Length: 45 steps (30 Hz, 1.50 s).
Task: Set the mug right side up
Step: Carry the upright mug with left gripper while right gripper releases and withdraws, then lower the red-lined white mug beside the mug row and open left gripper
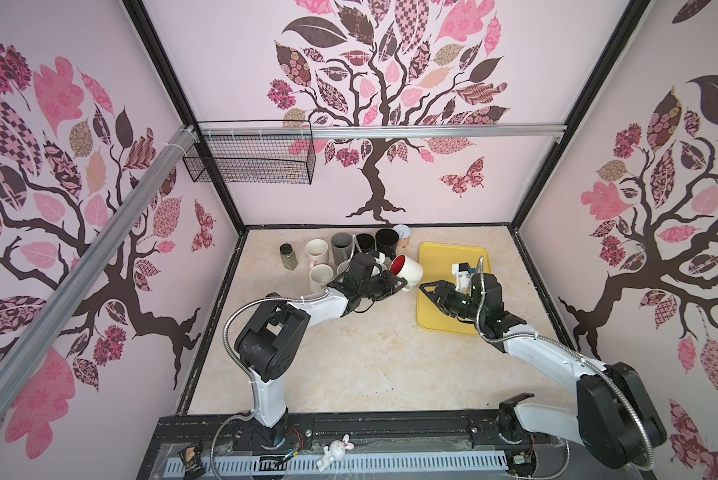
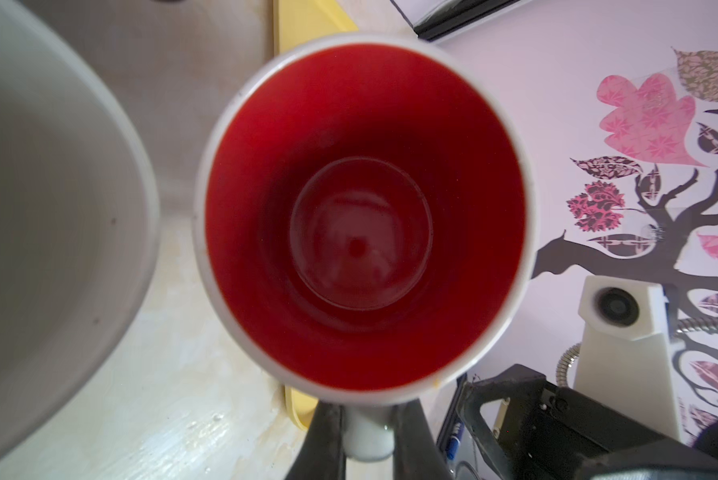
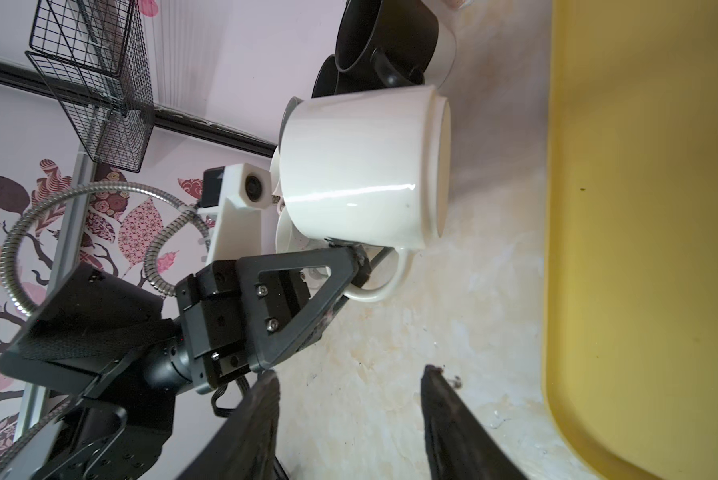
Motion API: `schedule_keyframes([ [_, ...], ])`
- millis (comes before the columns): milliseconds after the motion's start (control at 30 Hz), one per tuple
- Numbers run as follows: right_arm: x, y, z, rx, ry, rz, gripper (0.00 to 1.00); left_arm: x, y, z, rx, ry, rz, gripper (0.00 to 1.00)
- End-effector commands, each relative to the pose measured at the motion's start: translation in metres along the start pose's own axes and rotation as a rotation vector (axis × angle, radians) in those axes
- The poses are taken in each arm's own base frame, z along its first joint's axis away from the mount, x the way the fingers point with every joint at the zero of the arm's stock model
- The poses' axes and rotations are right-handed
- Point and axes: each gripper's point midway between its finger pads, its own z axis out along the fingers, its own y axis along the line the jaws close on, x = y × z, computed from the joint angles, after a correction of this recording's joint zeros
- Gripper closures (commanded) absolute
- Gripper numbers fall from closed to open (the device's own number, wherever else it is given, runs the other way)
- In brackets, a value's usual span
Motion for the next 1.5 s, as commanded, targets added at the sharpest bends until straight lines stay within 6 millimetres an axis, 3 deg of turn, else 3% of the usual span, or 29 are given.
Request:
schedule_keyframes([
  [0,-0.023,0.019,-0.01,-0.005,-0.062,-0.081,0.43,-0.033,-0.022,0.005,-0.038,-0.11,0.204,1.0],
  [333,-0.045,0.006,-0.031,0.099,-0.143,-0.169,0.4,-0.031,-0.006,0.032,-0.36,-0.129,0.495,1.0],
  [600,-0.051,-0.002,-0.045,0.158,-0.18,-0.215,0.38,-0.046,0.01,0.036,-0.554,-0.155,0.649,1.0],
  [1000,-0.052,-0.005,-0.056,0.196,-0.194,-0.255,0.34,-0.064,0.047,0.047,-0.769,-0.165,0.707,1.0],
  [1100,-0.052,-0.004,-0.058,0.206,-0.196,-0.274,0.34,-0.064,0.049,0.046,-0.776,-0.163,0.7,1.0],
  [1133,-0.053,-0.004,-0.06,0.211,-0.201,-0.281,0.34,-0.063,0.048,0.045,-0.776,-0.163,0.692,0.97],
  [1200,-0.055,-0.004,-0.063,0.221,-0.215,-0.296,0.34,-0.063,0.047,0.042,-0.775,-0.163,0.679,0.78],
  [1267,-0.057,-0.003,-0.066,0.23,-0.228,-0.309,0.33,-0.063,0.043,0.039,-0.77,-0.168,0.671,0.68],
  [1467,-0.065,0.002,-0.076,0.263,-0.258,-0.359,0.3,-0.065,0.023,0.024,-0.726,-0.19,0.652,0.58],
])
